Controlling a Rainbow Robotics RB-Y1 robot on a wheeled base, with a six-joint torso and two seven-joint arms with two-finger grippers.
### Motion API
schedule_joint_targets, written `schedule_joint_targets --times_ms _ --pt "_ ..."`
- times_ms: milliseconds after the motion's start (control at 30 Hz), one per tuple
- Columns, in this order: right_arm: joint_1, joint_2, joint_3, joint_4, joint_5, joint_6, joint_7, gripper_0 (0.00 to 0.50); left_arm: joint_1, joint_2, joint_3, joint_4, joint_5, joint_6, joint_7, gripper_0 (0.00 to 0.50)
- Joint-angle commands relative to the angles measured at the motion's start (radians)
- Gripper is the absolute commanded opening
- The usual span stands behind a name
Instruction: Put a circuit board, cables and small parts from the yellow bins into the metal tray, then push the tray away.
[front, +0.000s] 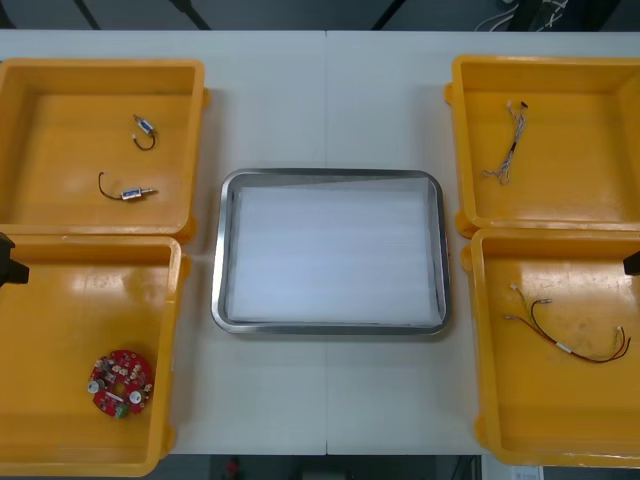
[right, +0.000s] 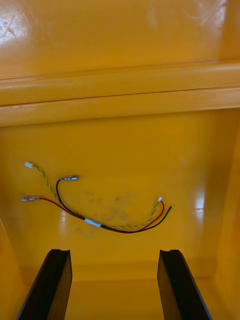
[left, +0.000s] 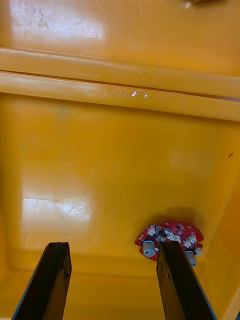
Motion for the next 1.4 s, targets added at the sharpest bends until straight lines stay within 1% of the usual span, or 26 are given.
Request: schedule_joint_targets --times_ms 33,1400 --pt "0.011 0.003 -0.019 -0.007 -0.007 0.006 0.035 0.5 -0.012 0.042 0.024 -0.005 0.007 0.002 0.035 0.5" --pt "0.011 0.003 -0.019 -0.007 -0.007 0.006 0.035 0.5 -0.012 0.042 0.024 -0.005 0.007 0.002 0.035 0.5"
